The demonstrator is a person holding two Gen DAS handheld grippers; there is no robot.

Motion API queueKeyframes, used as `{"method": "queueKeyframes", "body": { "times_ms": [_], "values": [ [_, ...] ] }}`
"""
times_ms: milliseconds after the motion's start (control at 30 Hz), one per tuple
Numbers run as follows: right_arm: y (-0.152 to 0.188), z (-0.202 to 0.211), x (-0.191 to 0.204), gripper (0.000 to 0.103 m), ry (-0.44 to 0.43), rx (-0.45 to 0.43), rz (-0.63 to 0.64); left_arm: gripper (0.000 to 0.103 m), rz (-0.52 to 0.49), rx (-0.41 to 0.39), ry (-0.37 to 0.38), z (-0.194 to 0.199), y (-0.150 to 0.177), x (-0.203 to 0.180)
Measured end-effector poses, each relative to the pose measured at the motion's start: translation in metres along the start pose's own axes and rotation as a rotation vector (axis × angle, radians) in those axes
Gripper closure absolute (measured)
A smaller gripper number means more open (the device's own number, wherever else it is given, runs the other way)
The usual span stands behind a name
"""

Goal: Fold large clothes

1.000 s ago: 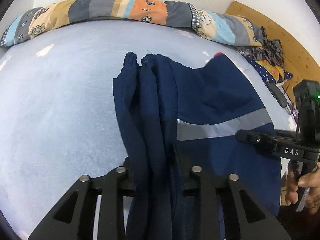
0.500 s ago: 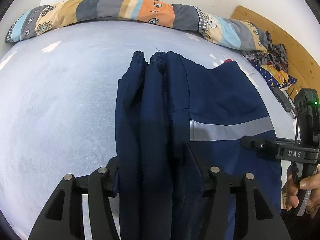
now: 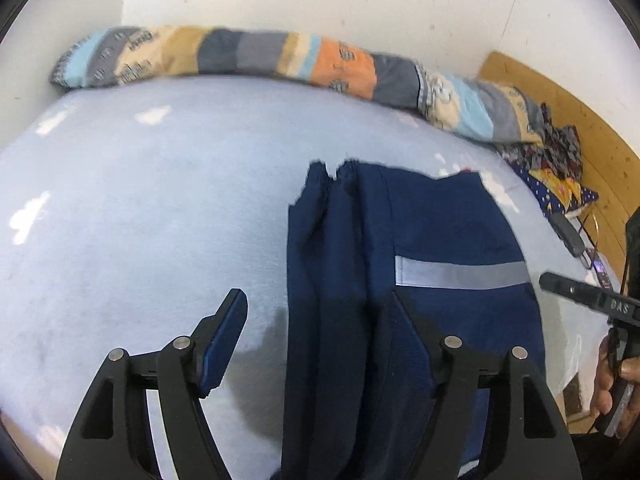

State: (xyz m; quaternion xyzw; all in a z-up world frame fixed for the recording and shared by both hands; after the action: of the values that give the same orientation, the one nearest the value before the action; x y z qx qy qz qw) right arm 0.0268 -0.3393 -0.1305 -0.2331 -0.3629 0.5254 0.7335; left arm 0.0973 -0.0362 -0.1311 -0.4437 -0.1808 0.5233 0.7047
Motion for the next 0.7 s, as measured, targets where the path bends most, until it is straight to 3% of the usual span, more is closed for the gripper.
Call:
{"method": "queueKeyframes", "body": {
  "times_ms": [33, 100, 167, 267, 367, 400, 467, 533, 633, 700],
  "values": [
    [-0.006, 0.004, 0.006, 0.041, 0.013, -0.029, 0.034, 0.031, -0.015, -0.022, -0.017, 0.007, 0.0, -0.001],
    [-0.019, 0.006, 0.012, 0.051, 0.042, -0.073, 0.09, 0.031, -0.062, -0.065, -0.033, 0.023, 0.004, -0.013],
    [-0.031, -0.003, 0.02, 0.077, 0.043, -0.077, 0.101, 0.031, -0.152, -0.116, -0.052, 0.035, 0.011, -0.033],
    [-0.048, -0.027, 0.028, 0.081, 0.033, -0.072, 0.103, 0.031, -0.289, -0.159, -0.061, 0.042, 0.032, -0.069],
    [-0.056, -0.058, 0.035, 0.081, 0.031, -0.046, 0.107, 0.031, -0.388, -0.134, -0.057, 0.03, 0.06, -0.094],
    [-0.055, -0.067, 0.036, 0.081, 0.03, -0.032, 0.107, 0.031, -0.396, -0.107, -0.062, 0.023, 0.067, -0.094],
    [-0.046, -0.099, 0.034, 0.081, 0.053, 0.072, 0.117, 0.031, -0.384, -0.04, -0.1, 0.003, 0.081, -0.086],
    [-0.029, -0.127, 0.026, 0.081, 0.053, 0.182, 0.108, 0.028, -0.338, -0.023, -0.1, -0.01, 0.086, -0.074],
    [-0.032, -0.128, 0.029, 0.082, 0.056, 0.154, 0.121, 0.026, -0.304, -0.022, -0.104, -0.01, 0.078, -0.067],
    [-0.042, -0.104, 0.036, 0.082, 0.022, 0.099, 0.11, 0.026, -0.292, -0.055, -0.12, 0.001, 0.071, -0.064]
  ]
}}
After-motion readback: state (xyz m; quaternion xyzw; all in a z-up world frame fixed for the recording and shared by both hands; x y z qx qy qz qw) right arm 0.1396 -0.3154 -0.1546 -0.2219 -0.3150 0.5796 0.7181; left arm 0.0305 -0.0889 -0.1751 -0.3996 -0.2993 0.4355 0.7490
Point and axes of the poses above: each gripper's, at about its wrist camera, not at the fingertips, and z roughly against the way its jaws point, x to its left, y to its underside, the point moved 6 cm from there along -z, roughly the way its jaws point, and after that the axes turned 11 degrees about -x, right-handed, at the moved point
